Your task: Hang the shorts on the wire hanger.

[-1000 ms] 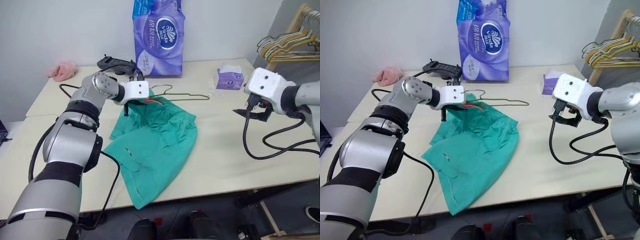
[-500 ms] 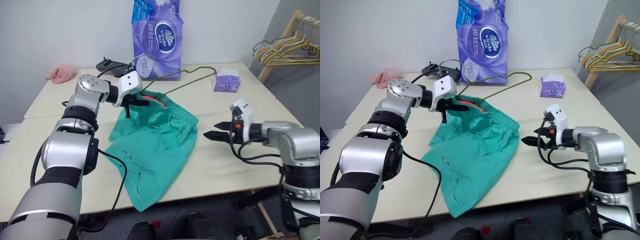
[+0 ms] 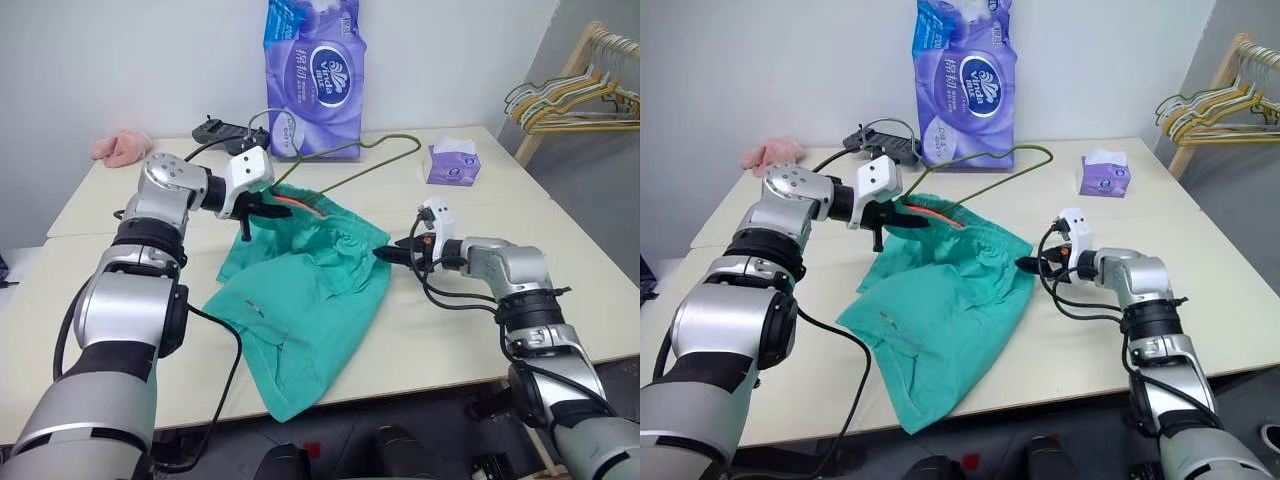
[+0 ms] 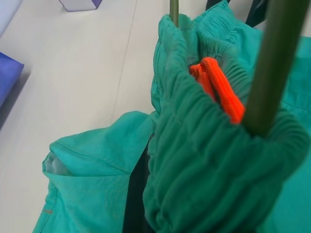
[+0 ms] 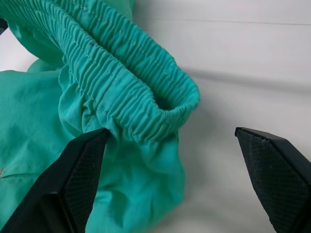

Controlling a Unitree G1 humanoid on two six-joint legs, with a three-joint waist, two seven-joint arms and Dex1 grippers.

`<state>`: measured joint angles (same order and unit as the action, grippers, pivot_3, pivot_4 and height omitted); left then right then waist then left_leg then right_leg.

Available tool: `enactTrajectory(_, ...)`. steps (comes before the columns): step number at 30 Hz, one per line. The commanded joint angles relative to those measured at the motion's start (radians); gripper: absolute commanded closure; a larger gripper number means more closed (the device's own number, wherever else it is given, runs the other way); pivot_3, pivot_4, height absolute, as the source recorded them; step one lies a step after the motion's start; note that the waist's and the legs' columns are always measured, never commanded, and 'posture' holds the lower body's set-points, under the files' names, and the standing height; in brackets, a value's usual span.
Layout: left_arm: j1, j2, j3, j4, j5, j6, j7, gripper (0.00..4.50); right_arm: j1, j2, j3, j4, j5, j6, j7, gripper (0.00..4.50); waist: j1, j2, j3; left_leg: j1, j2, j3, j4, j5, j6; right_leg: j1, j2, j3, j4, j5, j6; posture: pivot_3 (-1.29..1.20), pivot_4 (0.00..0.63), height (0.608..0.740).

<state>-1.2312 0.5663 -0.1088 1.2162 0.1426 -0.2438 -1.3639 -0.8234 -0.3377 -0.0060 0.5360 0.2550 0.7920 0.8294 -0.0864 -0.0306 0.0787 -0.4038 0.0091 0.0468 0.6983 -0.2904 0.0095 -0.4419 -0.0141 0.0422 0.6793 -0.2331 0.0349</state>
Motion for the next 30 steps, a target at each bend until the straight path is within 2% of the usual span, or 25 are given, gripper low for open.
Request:
enactTrajectory(1,-0.018,0.014,0.015,-0.042,-0.022,0.005,-0.002,4.5,-0.053,0.002,-0.011,0.0,0.035,-0.016,0.043,0.05,0.0,0.0,0.0,0.0,0.0,0.0,0.0,0.0,0.0,0.0,0.0,0.0,0.0,0.0,0.0,-0.03,0.029,0.74)
enactTrajectory(3,-0.017,0.015,0.014,-0.043,-0.022,0.005,-0.003,4.5,-0.055,0.0,-0.009,-0.003,0.043,-0.008,0.058,0.05,0.0,0.0,0.0,0.0,0.0,0.0,0.0,0.0,0.0,0.0,0.0,0.0,0.0,0.0,0.0,-0.03,0.029,0.74)
enactTrajectory(6,-0.01,0.02,0.013,-0.042,-0.021,0.004,-0.005,4.5,-0.043,-0.01,-0.006,-0.037,0.073,0.02,0.102,0.69,0.001,0.0,0.0,0.0,0.0,-0.001,0.0,0.0,0.0,0.0,0.0,0.0,0.0,0.0,0.0,-0.02,0.038,0.74)
enactTrajectory(16,-0.009,0.022,0.009,-0.04,-0.017,0.002,0.001,4.5,-0.04,-0.012,0.017,-0.055,0.075,0.02,0.116,4.3,0.002,0.0,0.0,0.0,0.0,-0.001,0.0,0.0,0.0,0.0,0.0,0.0,0.0,0.0,0.0,-0.02,0.038,0.74)
enactTrajectory(17,-0.009,0.022,0.009,-0.04,-0.017,0.001,0.001,4.5,-0.037,-0.017,0.025,-0.06,0.07,0.014,0.118,4.48,0.002,0.0,0.0,0.0,0.0,-0.001,0.0,0.0,0.0,0.0,-0.001,0.0,0.0,0.0,0.0,-0.02,0.037,0.74)
enactTrajectory(23,0.014,0.03,0.014,-0.048,-0.024,-0.011,-0.005,4.5,0.014,-0.097,0.08,-0.144,0.027,-0.026,0.138,4.48,0.006,0.0,0.0,0.0,-0.001,-0.001,0.0,0.0,0.001,0.0,-0.001,0.0,0.0,0.0,0.0,-0.02,0.043,0.74)
enactTrajectory(30,0.132,0.085,0.016,-0.123,-0.076,0.005,-0.166,4.5,0.111,-0.317,0.123,-0.295,-0.042,-0.115,0.188,4.48,0.005,0.0,0.0,-0.001,0.0,0.0,0.0,-0.001,0.001,0.0,-0.001,0.0,-0.001,0.0,0.0,-0.03,0.049,0.74)
